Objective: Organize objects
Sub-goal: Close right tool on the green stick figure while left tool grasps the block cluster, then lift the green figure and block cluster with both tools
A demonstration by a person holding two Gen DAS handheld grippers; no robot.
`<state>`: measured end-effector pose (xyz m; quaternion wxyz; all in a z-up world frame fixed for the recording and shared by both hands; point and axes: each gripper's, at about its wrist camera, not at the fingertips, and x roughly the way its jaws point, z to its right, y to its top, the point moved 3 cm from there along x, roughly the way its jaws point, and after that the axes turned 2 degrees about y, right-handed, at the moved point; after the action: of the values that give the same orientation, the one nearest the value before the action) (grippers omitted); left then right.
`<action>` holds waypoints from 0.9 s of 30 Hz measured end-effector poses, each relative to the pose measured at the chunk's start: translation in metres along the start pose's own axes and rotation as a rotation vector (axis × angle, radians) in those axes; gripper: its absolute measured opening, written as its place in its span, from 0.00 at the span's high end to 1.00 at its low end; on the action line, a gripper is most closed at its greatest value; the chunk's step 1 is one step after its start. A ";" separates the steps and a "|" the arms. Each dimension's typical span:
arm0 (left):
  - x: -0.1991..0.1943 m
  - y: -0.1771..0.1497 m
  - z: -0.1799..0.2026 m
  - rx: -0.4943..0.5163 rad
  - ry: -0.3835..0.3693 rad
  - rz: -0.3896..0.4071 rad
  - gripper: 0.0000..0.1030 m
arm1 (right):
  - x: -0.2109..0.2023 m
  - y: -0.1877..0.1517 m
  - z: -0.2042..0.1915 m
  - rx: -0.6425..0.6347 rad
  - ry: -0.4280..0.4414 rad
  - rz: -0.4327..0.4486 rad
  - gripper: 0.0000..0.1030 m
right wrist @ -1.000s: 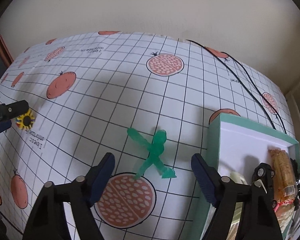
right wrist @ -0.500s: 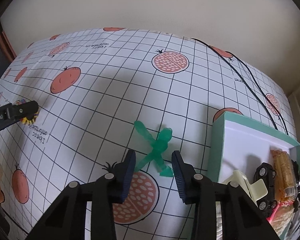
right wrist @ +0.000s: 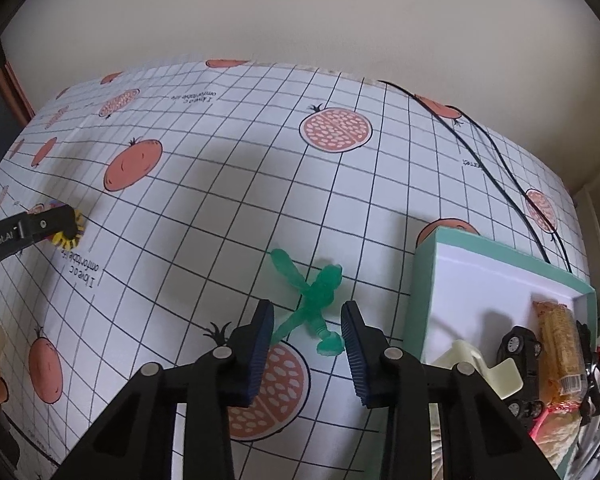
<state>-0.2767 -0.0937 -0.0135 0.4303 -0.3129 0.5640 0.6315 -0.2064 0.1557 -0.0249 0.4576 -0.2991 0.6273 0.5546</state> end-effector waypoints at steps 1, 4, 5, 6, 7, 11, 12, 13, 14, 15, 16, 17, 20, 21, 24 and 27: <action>-0.004 0.002 0.002 0.003 0.003 0.005 0.61 | -0.001 0.001 0.002 0.002 0.001 0.003 0.89; -0.008 0.003 0.005 0.009 -0.015 0.004 0.61 | -0.005 0.003 0.007 0.023 0.009 0.005 0.90; -0.007 0.003 0.006 0.011 -0.012 0.002 0.61 | -0.006 0.003 0.008 0.021 0.010 0.004 0.90; -0.007 0.002 0.007 0.014 -0.009 0.000 0.61 | -0.006 0.002 0.009 0.019 0.009 0.005 0.90; -0.005 0.002 0.008 0.015 -0.009 -0.004 0.61 | -0.006 0.002 0.009 0.018 0.010 0.003 0.91; -0.004 0.000 0.009 0.003 -0.012 -0.017 0.61 | -0.010 0.001 0.013 0.031 0.018 0.009 0.93; -0.005 0.000 0.009 0.002 -0.012 -0.018 0.61 | -0.011 0.001 0.014 0.035 0.022 0.011 0.93; -0.007 0.000 0.010 0.002 -0.012 -0.016 0.61 | -0.012 0.001 0.015 0.040 0.024 0.015 0.93; -0.008 0.000 0.011 0.002 -0.013 -0.014 0.61 | -0.012 0.002 0.017 0.045 0.025 0.017 0.93; -0.010 0.001 0.011 0.002 -0.014 -0.012 0.61 | -0.013 0.002 0.018 0.050 0.026 0.018 0.93; -0.012 0.001 0.012 -0.002 -0.020 -0.009 0.61 | -0.014 0.003 0.021 0.056 0.025 0.021 0.93; -0.014 0.002 0.013 -0.003 -0.026 -0.009 0.61 | -0.014 0.003 0.022 0.059 0.025 0.020 0.93; -0.020 0.004 0.016 -0.011 -0.043 -0.006 0.61 | -0.016 0.003 0.027 0.080 0.036 0.026 0.93; -0.023 0.005 0.017 -0.013 -0.051 -0.004 0.61 | -0.016 0.003 0.028 0.084 0.043 0.025 0.93; -0.028 0.007 0.021 -0.017 -0.068 0.001 0.61 | -0.016 0.004 0.028 0.094 0.053 0.039 0.93; -0.035 0.008 0.024 -0.012 -0.071 0.009 0.61 | -0.015 0.005 0.027 0.093 0.066 0.043 0.92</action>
<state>-0.2666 -0.0764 0.0245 0.4451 -0.2903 0.5463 0.6474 -0.1982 0.1805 -0.0085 0.4382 -0.2820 0.6734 0.5244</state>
